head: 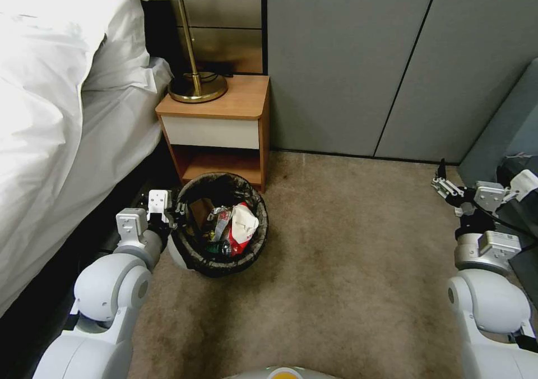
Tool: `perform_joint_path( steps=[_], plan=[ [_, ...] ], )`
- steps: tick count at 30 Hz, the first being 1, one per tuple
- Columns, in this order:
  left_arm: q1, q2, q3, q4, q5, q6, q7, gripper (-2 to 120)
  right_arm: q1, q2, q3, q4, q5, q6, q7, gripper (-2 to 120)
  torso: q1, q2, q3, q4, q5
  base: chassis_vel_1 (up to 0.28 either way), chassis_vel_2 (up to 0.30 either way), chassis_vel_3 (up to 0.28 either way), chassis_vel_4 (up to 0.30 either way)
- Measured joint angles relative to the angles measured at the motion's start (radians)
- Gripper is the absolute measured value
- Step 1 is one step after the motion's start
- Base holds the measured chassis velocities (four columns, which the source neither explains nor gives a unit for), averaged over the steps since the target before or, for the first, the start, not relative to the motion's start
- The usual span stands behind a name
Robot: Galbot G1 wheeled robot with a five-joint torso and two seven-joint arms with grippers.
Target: Pick up the trash bin, then pick up the garbage from the floor and place it into the trash bin.
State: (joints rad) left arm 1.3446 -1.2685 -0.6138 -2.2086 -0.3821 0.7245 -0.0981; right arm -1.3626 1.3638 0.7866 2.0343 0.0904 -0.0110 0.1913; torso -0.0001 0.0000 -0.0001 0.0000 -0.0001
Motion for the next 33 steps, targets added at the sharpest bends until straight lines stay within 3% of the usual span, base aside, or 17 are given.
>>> perform_joint_path(
  steps=[33],
  plan=[
    [-0.017,0.015,-0.012,0.004,-0.051,0.011,-0.010,5,0.006,0.018,-0.057,-0.044,-0.032,0.012,0.003,100,0.000,0.000,0.000,0.0001,0.0001,0.005,0.003,0.003,0.002]
  ],
)
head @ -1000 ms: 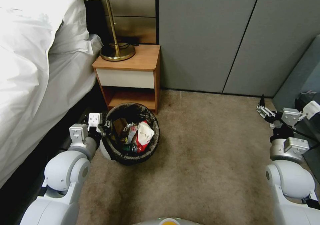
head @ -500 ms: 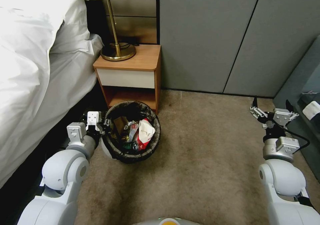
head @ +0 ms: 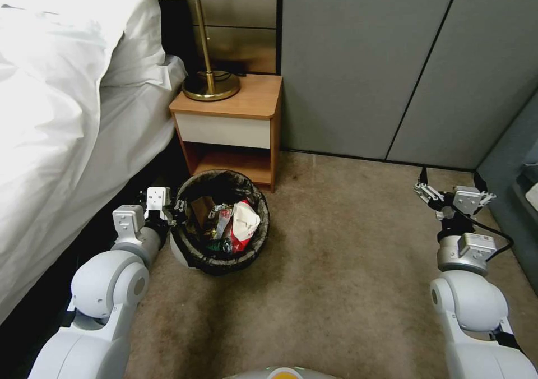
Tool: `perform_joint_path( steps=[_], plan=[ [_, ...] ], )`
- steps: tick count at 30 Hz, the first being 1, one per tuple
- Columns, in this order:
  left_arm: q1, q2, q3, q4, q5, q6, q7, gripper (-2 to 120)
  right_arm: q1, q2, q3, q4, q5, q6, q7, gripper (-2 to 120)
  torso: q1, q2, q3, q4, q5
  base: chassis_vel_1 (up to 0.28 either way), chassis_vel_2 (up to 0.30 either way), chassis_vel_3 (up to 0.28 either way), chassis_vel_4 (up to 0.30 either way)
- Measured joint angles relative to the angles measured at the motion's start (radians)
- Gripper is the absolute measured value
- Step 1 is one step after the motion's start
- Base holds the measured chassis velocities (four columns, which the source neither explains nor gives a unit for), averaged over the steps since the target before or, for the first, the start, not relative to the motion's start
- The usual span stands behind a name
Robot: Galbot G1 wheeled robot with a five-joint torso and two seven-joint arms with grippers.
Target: Pick up the trash bin, then pick up the garbage from the floor and place it into the trash bin.
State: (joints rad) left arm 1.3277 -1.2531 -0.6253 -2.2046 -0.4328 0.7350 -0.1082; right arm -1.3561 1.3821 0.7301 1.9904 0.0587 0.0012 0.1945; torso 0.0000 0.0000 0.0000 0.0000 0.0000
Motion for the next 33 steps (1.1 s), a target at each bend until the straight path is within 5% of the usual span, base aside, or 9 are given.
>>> perform_joint_path(
  steps=[33],
  plan=[
    [0.010,0.000,-0.020,-0.020,-0.016,0.001,-0.009,5,-0.011,0.017,-0.004,0.010,-0.009,0.003,0.000,100,0.000,0.000,0.000,0.0000,0.0000,0.047,0.046,0.048,0.044]
  ],
)
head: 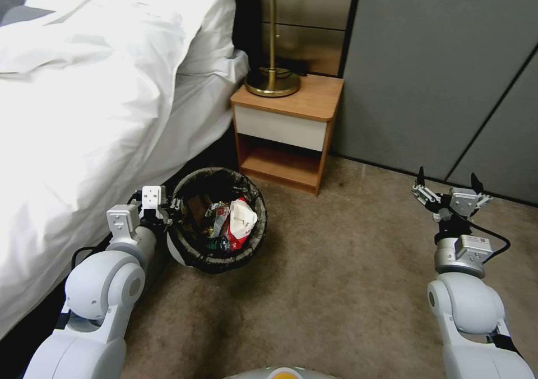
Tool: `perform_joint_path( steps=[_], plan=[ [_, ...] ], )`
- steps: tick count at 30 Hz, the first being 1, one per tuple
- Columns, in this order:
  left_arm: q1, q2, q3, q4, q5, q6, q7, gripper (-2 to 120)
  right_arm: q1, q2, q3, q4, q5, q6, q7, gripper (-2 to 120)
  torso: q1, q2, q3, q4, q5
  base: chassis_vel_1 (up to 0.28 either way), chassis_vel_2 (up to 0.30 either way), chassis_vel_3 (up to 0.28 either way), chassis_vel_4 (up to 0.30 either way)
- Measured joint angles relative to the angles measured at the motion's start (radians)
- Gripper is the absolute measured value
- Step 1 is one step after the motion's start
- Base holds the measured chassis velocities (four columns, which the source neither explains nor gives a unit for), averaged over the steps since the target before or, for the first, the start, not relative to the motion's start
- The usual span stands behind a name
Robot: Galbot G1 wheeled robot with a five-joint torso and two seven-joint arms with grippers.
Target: Pick up the trash bin, then pick up the garbage from the floor and place it into the trash bin.
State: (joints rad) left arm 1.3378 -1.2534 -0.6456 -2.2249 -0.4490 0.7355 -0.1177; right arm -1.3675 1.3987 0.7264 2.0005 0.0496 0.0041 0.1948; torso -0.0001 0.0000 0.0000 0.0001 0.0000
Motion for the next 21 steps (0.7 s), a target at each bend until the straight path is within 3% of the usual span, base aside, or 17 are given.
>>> perform_joint_path(
  steps=[21],
  plan=[
    [-0.005,-0.006,0.003,0.011,0.002,-0.002,0.005,5,0.008,-0.005,-0.012,-0.021,-0.002,-0.006,0.002,100,0.000,0.000,0.000,-0.0002,0.0000,0.052,0.050,0.052,0.056]
  ],
)
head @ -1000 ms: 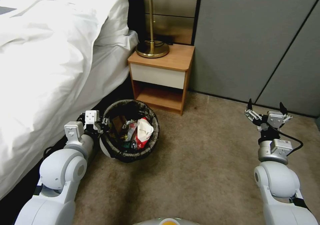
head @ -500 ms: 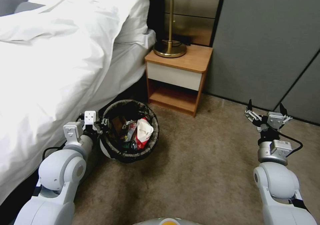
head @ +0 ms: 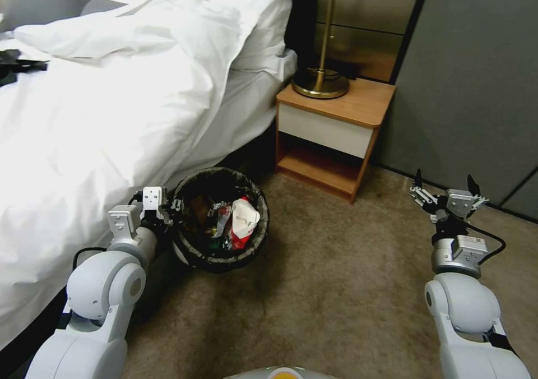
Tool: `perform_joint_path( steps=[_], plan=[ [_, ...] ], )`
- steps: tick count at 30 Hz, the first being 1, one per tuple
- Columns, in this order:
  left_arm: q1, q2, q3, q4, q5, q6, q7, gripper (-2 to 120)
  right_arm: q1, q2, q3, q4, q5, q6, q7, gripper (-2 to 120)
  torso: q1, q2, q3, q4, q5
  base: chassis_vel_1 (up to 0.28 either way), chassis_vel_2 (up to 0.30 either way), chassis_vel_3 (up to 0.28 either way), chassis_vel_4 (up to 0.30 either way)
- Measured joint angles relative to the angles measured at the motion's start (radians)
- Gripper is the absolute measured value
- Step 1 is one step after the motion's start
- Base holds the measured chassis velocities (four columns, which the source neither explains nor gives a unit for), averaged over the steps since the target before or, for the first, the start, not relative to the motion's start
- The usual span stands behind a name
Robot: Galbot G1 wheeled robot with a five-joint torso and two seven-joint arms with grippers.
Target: Pick up the trash bin, then pick up the garbage from the floor and place it into the trash bin.
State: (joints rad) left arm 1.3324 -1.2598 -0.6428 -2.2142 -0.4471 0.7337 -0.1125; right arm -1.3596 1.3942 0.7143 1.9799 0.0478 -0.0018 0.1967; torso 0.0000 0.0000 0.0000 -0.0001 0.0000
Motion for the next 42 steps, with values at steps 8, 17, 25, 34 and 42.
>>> perform_joint_path(
  steps=[8,17,25,34,42],
  plan=[
    [0.001,0.000,0.002,0.001,0.002,0.000,0.002,5,0.002,0.000,-0.008,-0.011,-0.003,0.000,0.000,100,0.000,0.000,0.000,0.0001,0.0000,0.067,0.053,0.056,0.052],
    [0.002,0.002,0.005,0.008,0.005,-0.010,0.031,5,0.004,0.002,-0.016,-0.018,-0.005,0.001,0.000,100,0.000,0.000,0.000,0.0003,0.0000,0.033,0.028,0.029,0.030],
    [-0.003,-0.001,0.013,0.022,0.028,-0.029,0.049,5,0.003,-0.001,-0.018,-0.022,-0.006,0.003,0.007,100,0.000,0.000,0.000,-0.0001,0.0000,0.004,0.007,0.008,0.006],
    [0.002,-0.003,0.015,0.026,0.050,-0.038,0.064,5,0.001,-0.003,-0.021,-0.028,-0.008,0.002,0.026,100,0.000,0.000,0.000,0.0001,0.0000,0.000,0.000,0.000,0.000],
    [-0.001,-0.003,0.013,0.030,0.054,-0.039,0.068,5,0.001,-0.002,-0.021,-0.034,-0.015,0.003,0.030,100,0.000,0.000,0.000,0.0001,0.0000,0.000,0.000,0.000,0.000]
  ],
)
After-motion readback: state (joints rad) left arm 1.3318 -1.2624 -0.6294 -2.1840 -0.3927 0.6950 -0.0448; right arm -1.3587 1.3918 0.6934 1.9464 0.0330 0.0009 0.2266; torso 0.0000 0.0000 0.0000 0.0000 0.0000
